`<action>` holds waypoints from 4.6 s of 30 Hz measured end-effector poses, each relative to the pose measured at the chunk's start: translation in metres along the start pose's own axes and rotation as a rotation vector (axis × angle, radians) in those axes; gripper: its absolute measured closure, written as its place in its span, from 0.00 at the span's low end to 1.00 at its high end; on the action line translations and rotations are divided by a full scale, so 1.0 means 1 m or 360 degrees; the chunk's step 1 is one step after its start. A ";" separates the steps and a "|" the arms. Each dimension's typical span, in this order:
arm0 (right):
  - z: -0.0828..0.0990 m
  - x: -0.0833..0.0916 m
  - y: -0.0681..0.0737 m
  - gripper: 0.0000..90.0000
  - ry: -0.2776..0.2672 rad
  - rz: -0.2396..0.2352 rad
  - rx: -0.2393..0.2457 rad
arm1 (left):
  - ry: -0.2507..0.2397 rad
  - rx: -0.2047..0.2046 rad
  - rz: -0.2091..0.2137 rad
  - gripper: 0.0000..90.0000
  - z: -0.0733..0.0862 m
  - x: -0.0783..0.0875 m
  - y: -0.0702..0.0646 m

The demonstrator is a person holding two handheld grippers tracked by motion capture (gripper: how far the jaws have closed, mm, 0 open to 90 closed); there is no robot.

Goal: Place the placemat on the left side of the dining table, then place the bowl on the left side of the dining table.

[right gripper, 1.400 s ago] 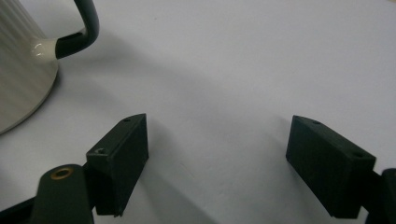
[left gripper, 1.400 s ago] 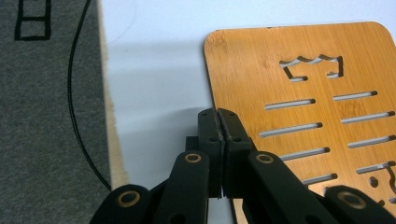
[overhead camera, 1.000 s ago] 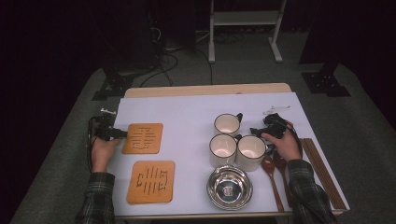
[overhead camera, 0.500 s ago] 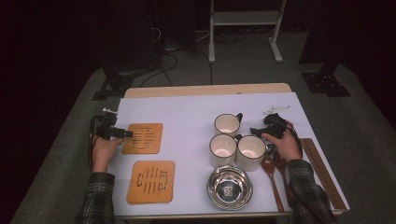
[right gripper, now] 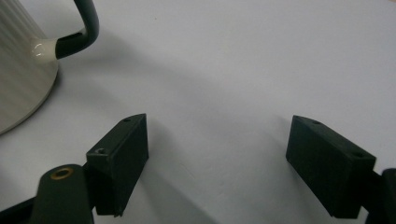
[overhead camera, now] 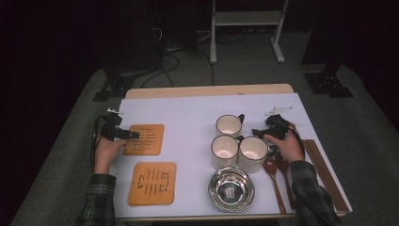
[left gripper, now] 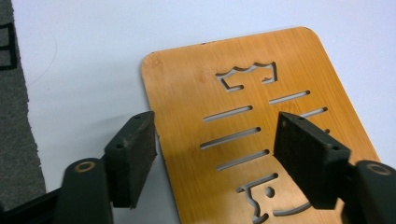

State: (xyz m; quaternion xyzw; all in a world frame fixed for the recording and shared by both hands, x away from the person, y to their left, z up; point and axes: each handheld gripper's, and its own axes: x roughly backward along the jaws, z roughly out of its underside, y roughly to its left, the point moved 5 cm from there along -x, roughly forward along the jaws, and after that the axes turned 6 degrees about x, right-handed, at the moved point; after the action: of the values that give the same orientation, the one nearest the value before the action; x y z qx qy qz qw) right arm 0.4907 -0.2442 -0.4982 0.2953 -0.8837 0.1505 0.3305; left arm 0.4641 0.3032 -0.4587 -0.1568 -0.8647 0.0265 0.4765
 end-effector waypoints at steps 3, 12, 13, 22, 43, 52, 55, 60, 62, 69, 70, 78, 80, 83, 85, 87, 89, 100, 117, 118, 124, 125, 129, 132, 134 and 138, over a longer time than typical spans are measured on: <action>0.000 0.000 0.000 0.21 0.0000 -0.0002 -0.0001 | -0.0007 -0.0006 0.0013 0.28 -0.001 0.001 -0.003; 0.000 0.000 0.000 0.21 -0.0001 -0.0003 0.0000 | 0.0020 -0.0045 0.0013 0.22 0.000 0.001 -0.010; 0.000 0.000 0.000 0.21 -0.0001 -0.0004 -0.0001 | 0.0018 -0.0044 0.0014 0.22 0.000 0.001 -0.010; 0.000 0.000 0.000 0.21 0.0000 -0.0003 0.0000 | -0.0002 -0.0068 0.0058 0.20 0.000 0.004 -0.019; 0.000 0.000 0.000 0.21 -0.0001 -0.0005 0.0001 | -0.0003 -0.0126 0.0105 0.15 0.001 0.009 -0.039; 0.000 0.000 0.000 0.21 0.0000 -0.0006 -0.0001 | 0.0024 -0.0167 0.0139 0.15 0.008 0.010 -0.055; 0.000 0.000 0.000 0.21 0.0000 -0.0006 -0.0002 | 0.0021 -0.0183 0.0144 0.15 0.008 0.010 -0.058; 0.000 0.000 0.000 0.21 -0.0001 -0.0005 0.0000 | 0.0022 -0.0204 0.0150 0.15 0.008 0.011 -0.065; 0.000 0.000 0.000 0.21 0.0000 -0.0004 -0.0001 | 0.0023 -0.0214 0.0149 0.15 0.008 0.011 -0.067; 0.000 0.000 0.000 0.21 -0.0002 -0.0005 0.0000 | 0.0023 -0.0221 0.0165 0.15 0.010 0.012 -0.072; 0.000 0.000 0.000 0.21 0.0000 -0.0004 -0.0001 | 0.0023 -0.0222 0.0165 0.15 0.010 0.013 -0.073; 0.000 0.000 0.000 0.21 -0.0001 -0.0003 0.0000 | 0.0025 -0.0241 0.0184 0.15 0.012 0.016 -0.080; 0.000 0.000 0.000 0.21 0.0000 -0.0001 0.0000 | 0.0023 -0.0245 0.0192 0.15 0.013 0.017 -0.081; 0.000 0.000 0.000 0.21 -0.0001 -0.0003 0.0000 | 0.0020 -0.0256 0.0201 0.15 0.014 0.018 -0.085; 0.000 0.000 0.000 0.21 0.0000 -0.0003 0.0000 | 0.0026 -0.0259 0.0207 0.15 0.015 0.019 -0.087; 0.000 0.000 0.000 0.21 -0.0001 -0.0003 -0.0001 | 0.0028 -0.0263 0.0209 0.15 0.016 0.020 -0.089; 0.000 0.000 0.000 0.21 0.0000 -0.0004 -0.0001 | 0.0031 -0.0265 0.0215 0.15 0.017 0.020 -0.090; 0.000 0.000 0.000 0.21 0.0000 -0.0003 -0.0001 | 0.0030 -0.0268 0.0246 0.15 0.023 0.023 -0.100; 0.000 0.000 0.000 0.21 0.0000 -0.0002 -0.0001 | 0.0037 -0.0295 0.0272 0.15 0.034 0.030 -0.116; 0.000 0.000 0.000 0.21 0.0000 -0.0002 -0.0001 | 0.0039 -0.0301 0.0273 0.15 0.035 0.030 -0.118; 0.000 0.000 0.000 0.21 0.0000 -0.0002 -0.0001 | 0.0043 -0.0324 0.0294 0.15 0.037 0.030 -0.127; 0.000 0.000 0.000 0.21 0.0000 -0.0002 0.0000 | 0.0046 -0.0335 0.0300 0.15 0.037 0.030 -0.129; 0.000 0.000 0.000 0.21 0.0000 -0.0002 -0.0001 | 0.0043 -0.0347 0.0329 0.15 0.037 0.032 -0.135; 0.000 0.000 0.000 0.21 0.0000 -0.0001 0.0000 | 0.0045 -0.0360 0.0358 0.15 0.038 0.032 -0.140; 0.000 0.000 0.000 0.21 0.0000 -0.0001 0.0000 | 0.0051 -0.0368 0.0383 0.15 0.039 0.031 -0.144; 0.000 0.000 0.000 0.21 0.0000 -0.0002 0.0000 | 0.0059 -0.0382 0.0415 0.14 0.041 0.030 -0.149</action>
State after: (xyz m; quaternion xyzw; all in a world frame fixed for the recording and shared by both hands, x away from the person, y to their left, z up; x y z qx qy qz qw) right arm 0.4908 -0.2443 -0.4983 0.2958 -0.8836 0.1502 0.3305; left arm 0.3788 0.1743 -0.4277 -0.3238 -0.8250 -0.0181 0.4629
